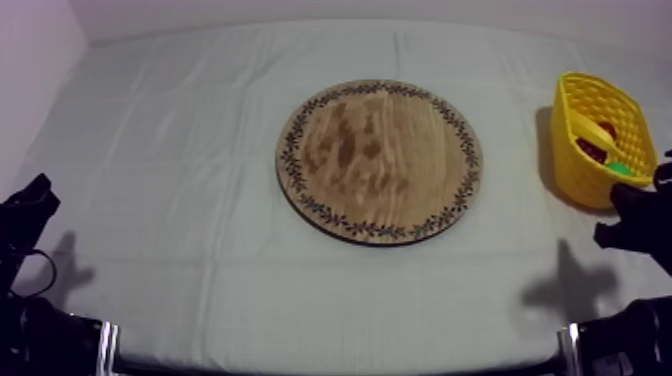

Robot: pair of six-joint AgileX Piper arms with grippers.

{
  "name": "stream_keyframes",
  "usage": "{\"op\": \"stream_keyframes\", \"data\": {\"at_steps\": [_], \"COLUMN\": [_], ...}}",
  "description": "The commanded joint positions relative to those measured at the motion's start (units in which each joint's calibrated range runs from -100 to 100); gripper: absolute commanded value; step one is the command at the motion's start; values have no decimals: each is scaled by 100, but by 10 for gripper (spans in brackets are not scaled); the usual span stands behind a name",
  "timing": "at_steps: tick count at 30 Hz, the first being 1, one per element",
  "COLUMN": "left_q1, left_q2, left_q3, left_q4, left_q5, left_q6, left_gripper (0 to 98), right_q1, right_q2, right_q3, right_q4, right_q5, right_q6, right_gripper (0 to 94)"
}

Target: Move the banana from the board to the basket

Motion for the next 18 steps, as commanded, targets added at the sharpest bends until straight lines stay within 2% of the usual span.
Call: {"op": "stream_keyframes", "data": {"at_steps": [1, 4, 11, 18], "left_q1": [-2, -2, -2, -2], "left_q2": [2, 2, 2, 2], "left_q3": [3, 3, 3, 3], "left_q4": [-1, -1, -1, -1], "left_q5": [0, 0, 0, 0], "left_q6": [0, 0, 0, 0], "left_gripper": [1, 1, 1, 1], "right_q1": [-93, -166, -420, -579], "right_q2": [-350, -510, -586, -600], "right_q3": [56, 122, 279, 304], "right_q4": [37, 55, 74, 79], "right_q5": [-5, -77, -380, -458], "right_q6": [-259, -201, 300, 326], "right_gripper": [3, 3, 3, 3]}}
